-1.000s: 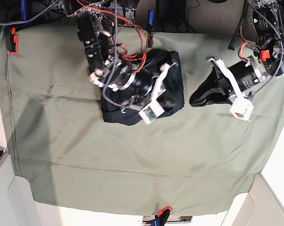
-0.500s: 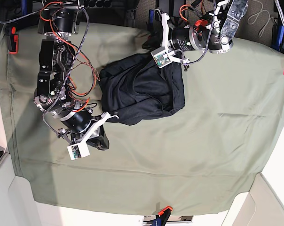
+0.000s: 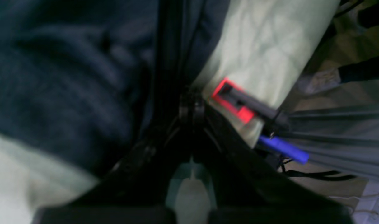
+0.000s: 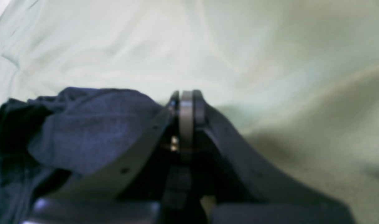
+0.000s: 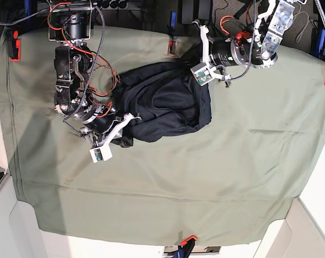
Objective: Fold the T-shirt properly
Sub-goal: 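Grasp the bundled shirt's sides with both grippers and pull them inward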
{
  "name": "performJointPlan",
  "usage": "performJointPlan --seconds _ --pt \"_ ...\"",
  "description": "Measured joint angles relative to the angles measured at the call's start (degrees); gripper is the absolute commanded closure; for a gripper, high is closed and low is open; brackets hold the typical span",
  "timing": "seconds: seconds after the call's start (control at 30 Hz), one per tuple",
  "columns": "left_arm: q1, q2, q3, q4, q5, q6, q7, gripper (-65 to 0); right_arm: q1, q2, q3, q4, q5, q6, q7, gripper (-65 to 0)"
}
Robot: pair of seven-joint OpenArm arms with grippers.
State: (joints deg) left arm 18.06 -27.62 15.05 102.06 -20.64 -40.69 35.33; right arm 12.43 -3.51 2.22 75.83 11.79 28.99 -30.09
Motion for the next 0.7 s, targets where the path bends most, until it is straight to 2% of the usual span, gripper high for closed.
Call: performJointPlan --seconds 0.07,0.3,0.43,0.53,0.7 --pt "-0.7 -1.2 0.0 -1.6 -0.1 -0.6 -2.5 0.0 0.8 0.0 0.0 -1.0 -0.1 0.2 0.1 0.0" --pt "-5.2 -1.4 0.1 -4.8 -0.5 -1.8 -1.7 0.0 4.9 0.0 0.0 -1.3 -0.2 0.4 0.0 0.0" --pt "-8.3 -1.4 0.2 -7.8 -1.5 -2.8 -1.8 0.0 5.7 0.0 0.0 -1.3 0.0 0.4 -1.9 0.0" --pt "-11.3 -1.3 0.4 -10.6 -2.0 -4.3 -1.7 0.0 5.5 0.0 0.0 -1.3 -0.1 0.4 -2.3 0.0" --pt "-18.0 -1.2 0.2 -16.1 0.3 -1.7 -1.7 0.0 5.6 0.0 0.0 -1.3 -0.1 0.4 -2.6 0.0"
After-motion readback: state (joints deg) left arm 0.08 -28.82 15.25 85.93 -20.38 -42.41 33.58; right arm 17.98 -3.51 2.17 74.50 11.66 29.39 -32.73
